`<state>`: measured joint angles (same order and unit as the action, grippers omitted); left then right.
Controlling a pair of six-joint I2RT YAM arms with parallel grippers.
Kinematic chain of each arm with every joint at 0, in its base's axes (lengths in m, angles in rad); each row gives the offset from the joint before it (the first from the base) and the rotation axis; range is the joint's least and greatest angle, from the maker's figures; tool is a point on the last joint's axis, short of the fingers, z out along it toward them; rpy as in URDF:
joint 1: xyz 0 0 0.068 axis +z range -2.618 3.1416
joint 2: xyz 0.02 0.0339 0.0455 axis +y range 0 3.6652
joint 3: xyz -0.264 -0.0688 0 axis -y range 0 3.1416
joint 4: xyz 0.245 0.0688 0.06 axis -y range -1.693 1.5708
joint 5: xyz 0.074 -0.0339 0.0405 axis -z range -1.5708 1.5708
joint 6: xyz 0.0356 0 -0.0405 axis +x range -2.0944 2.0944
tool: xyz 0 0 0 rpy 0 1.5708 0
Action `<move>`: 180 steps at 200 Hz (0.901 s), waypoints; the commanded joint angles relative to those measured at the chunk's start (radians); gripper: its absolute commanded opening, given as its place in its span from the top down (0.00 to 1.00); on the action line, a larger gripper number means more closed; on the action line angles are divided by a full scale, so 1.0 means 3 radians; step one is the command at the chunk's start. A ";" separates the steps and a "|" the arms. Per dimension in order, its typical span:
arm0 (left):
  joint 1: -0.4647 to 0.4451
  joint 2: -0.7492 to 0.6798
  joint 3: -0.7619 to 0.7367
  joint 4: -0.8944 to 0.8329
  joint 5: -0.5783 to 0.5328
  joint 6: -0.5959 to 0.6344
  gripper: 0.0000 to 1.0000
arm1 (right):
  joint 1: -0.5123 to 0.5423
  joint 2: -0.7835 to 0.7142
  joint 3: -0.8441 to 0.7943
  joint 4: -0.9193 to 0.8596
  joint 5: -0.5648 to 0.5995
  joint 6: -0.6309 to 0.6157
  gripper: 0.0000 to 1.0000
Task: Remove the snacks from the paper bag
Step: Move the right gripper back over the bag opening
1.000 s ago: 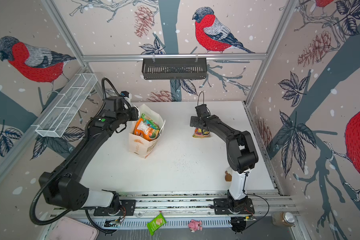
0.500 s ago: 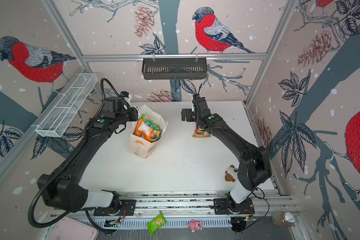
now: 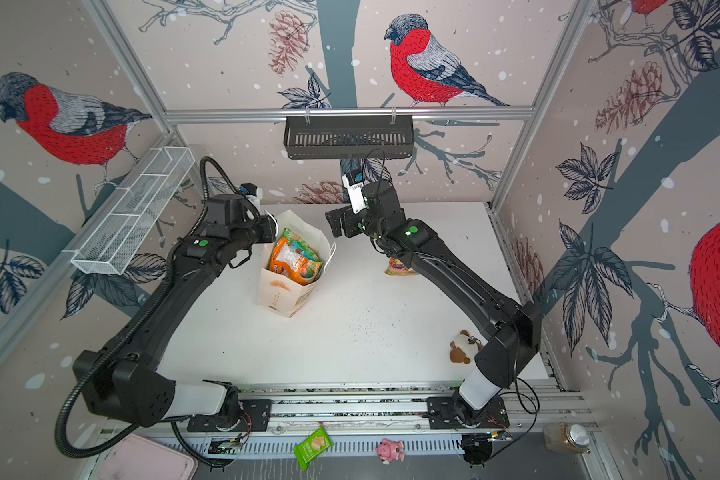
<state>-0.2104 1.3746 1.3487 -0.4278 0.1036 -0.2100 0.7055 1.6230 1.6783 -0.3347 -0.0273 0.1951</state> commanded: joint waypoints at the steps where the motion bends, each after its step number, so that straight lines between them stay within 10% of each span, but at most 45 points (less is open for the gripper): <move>1: 0.0012 -0.0021 -0.0011 0.0236 0.0009 0.0001 1.00 | 0.0048 0.0041 0.0097 -0.0058 -0.0165 -0.0165 0.00; 180: 0.0029 -0.0001 -0.0025 0.0255 -0.0033 0.0005 1.00 | 0.0700 0.0728 0.0853 -0.0767 -0.0379 -0.0517 0.43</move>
<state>-0.2050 1.3804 1.3430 -0.4099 0.1001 -0.2096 0.9070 1.8343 1.9240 -0.5747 -0.1070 0.0238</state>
